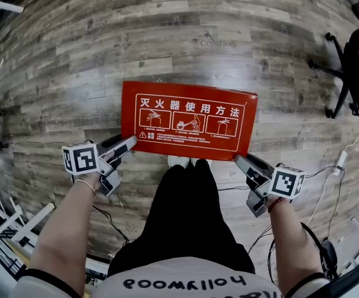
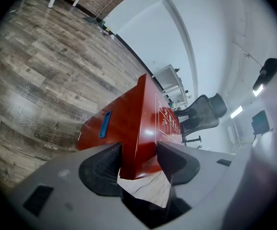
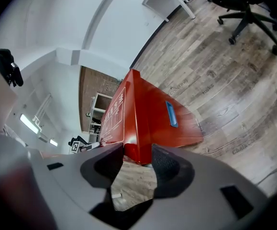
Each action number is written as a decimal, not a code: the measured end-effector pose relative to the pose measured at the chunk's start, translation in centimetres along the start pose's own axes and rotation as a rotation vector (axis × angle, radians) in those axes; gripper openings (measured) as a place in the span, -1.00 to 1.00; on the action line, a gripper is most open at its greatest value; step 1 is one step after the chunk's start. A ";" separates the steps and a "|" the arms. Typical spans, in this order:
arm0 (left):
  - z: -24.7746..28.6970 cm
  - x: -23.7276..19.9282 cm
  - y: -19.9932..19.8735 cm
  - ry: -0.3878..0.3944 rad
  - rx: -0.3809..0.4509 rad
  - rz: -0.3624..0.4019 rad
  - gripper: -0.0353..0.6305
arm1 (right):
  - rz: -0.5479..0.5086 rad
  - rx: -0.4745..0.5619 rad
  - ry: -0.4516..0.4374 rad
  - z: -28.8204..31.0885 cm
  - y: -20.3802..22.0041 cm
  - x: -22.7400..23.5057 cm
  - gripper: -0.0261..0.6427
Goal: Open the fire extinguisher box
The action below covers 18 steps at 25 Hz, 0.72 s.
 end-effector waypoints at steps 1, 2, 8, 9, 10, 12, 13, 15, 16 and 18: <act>-0.1 0.0 0.0 0.000 -0.004 -0.001 -0.26 | 0.006 0.003 -0.010 0.1 -0.1 -0.2 -0.36; -0.2 0.0 0.0 -0.004 -0.005 -0.002 -0.26 | 0.007 0.003 -0.018 0.1 -0.2 -0.4 -0.36; -0.5 -0.2 0.0 -0.004 0.006 0.007 -0.26 | 0.025 0.016 -0.025 -0.1 -0.4 -0.9 -0.37; -0.5 0.1 0.0 0.004 0.008 0.008 -0.26 | 0.027 0.024 -0.025 -0.1 -0.4 -1.0 -0.37; -0.4 0.2 0.0 0.007 0.010 0.009 -0.26 | 0.026 0.032 -0.025 -0.1 -0.5 -1.1 -0.37; -0.5 0.3 0.0 0.006 0.015 0.008 -0.26 | 0.031 0.045 -0.026 -0.2 -0.6 -1.3 -0.37; -0.6 0.3 0.0 0.001 0.017 0.004 -0.26 | 0.035 0.050 -0.027 -0.2 -0.6 -1.4 -0.37; -0.9 0.2 0.0 -0.011 0.020 -0.011 -0.26 | 0.041 0.057 -0.030 -0.3 -0.7 -1.7 -0.37; -1.0 0.4 0.0 -0.005 0.018 -0.017 -0.26 | 0.046 0.058 -0.031 -0.4 -0.8 -1.9 -0.38; -1.2 1.0 0.1 0.011 0.006 -0.018 -0.26 | 0.061 0.056 -0.030 -0.8 -0.9 -2.3 -0.38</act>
Point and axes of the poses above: the fingertips, and each gripper's own axes: z forward along the fingers, x to its right, y out of its underside, the point moved 1 cm from there along -z, backward along the fingers, and after that the axes turned 13 degrees about -z, right-handed, at the moved point
